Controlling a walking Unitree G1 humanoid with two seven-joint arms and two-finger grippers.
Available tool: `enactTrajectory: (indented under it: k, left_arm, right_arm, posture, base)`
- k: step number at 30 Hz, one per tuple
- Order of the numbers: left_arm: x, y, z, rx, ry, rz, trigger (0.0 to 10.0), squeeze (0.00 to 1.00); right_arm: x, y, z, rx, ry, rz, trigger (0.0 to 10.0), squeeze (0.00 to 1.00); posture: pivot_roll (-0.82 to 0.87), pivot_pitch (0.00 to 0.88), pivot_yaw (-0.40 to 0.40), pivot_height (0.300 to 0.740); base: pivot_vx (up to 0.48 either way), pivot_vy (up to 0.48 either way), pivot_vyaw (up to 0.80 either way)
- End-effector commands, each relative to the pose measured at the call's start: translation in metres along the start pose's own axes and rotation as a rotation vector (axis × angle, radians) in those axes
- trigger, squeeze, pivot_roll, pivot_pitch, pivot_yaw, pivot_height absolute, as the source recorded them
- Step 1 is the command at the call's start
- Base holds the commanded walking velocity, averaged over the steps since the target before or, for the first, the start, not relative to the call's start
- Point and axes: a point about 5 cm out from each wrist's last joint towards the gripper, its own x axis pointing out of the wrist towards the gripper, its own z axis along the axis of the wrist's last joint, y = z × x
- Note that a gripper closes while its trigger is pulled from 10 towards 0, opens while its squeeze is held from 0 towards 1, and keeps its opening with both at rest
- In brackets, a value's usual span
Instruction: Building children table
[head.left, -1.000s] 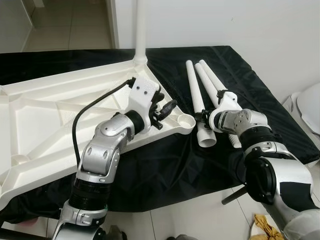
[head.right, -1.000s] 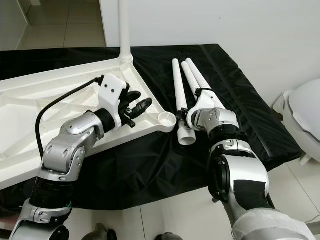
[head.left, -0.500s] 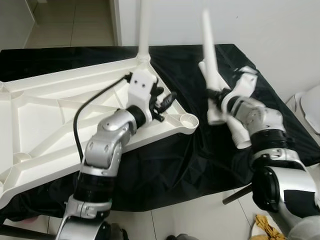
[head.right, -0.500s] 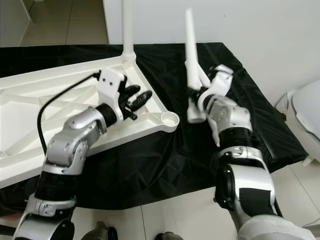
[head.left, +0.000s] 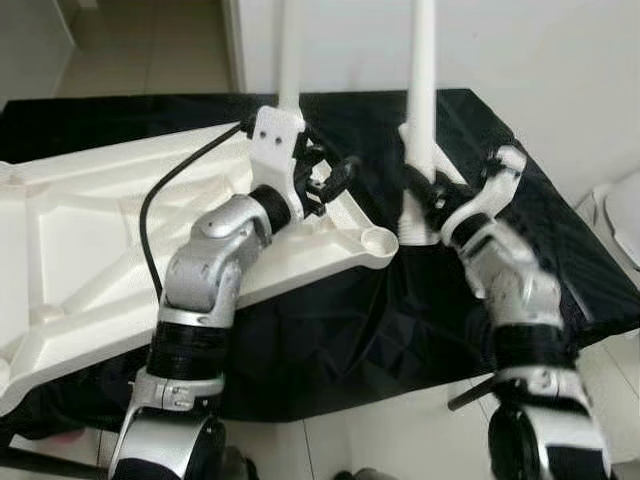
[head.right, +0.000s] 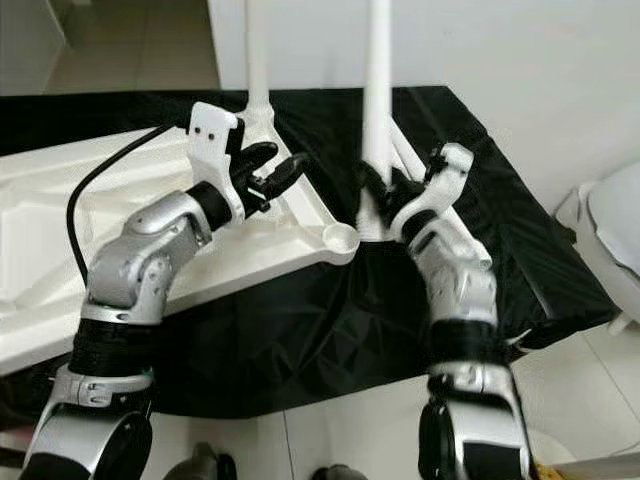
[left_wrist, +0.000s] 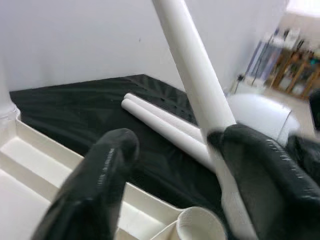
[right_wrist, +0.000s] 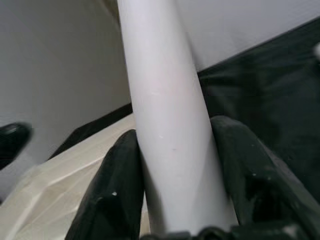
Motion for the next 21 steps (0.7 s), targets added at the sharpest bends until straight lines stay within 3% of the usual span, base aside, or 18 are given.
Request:
enactTrajectory:
  k: [1,11,12,13,14,21]
  left_arm:
    - [0.000,-0.007,0.013,-0.036,-0.048,-0.112,10.0,1.00]
    - [0.003,-0.005,0.018,-0.069,-0.050,-0.143,10.0,1.00]
    - [0.005,-0.003,0.021,-0.088,-0.044,-0.157,10.0,0.35]
    - [0.005,-0.003,0.021,-0.088,-0.044,-0.157,10.0,0.35]
    - [0.006,-0.002,0.022,-0.087,-0.025,-0.173,10.0,0.00]
    - [0.011,0.001,0.031,-0.108,0.003,-0.191,10.0,0.00]
  right_arm:
    - [-0.006,0.009,0.004,-0.023,-0.047,0.078,10.0,0.00]
    - [-0.015,0.023,-0.002,-0.075,-0.089,0.165,10.0,0.00]
    - [-0.017,0.027,-0.001,-0.090,-0.096,0.199,10.0,0.00]
    - [-0.017,0.027,-0.001,-0.090,-0.096,0.199,10.0,0.00]
    - [-0.017,0.029,0.000,-0.105,-0.100,0.228,10.0,0.00]
    - [-0.018,0.039,0.000,-0.150,-0.071,0.346,10.0,0.00]
  posture:
    - [-0.06,0.040,0.000,0.740]
    - [-0.06,0.035,0.019,0.740]
    - [-0.06,0.036,0.025,0.740]
    - [-0.06,0.036,0.025,0.740]
    - [-0.06,0.036,0.027,0.740]
    - [-0.06,0.028,0.026,0.740]
  base:
    - [0.000,0.000,0.00]
    - [0.000,0.000,0.00]
    - [0.000,0.000,0.00]
    - [0.000,0.000,0.00]
    - [0.000,0.000,0.00]
    - [0.000,0.000,0.00]
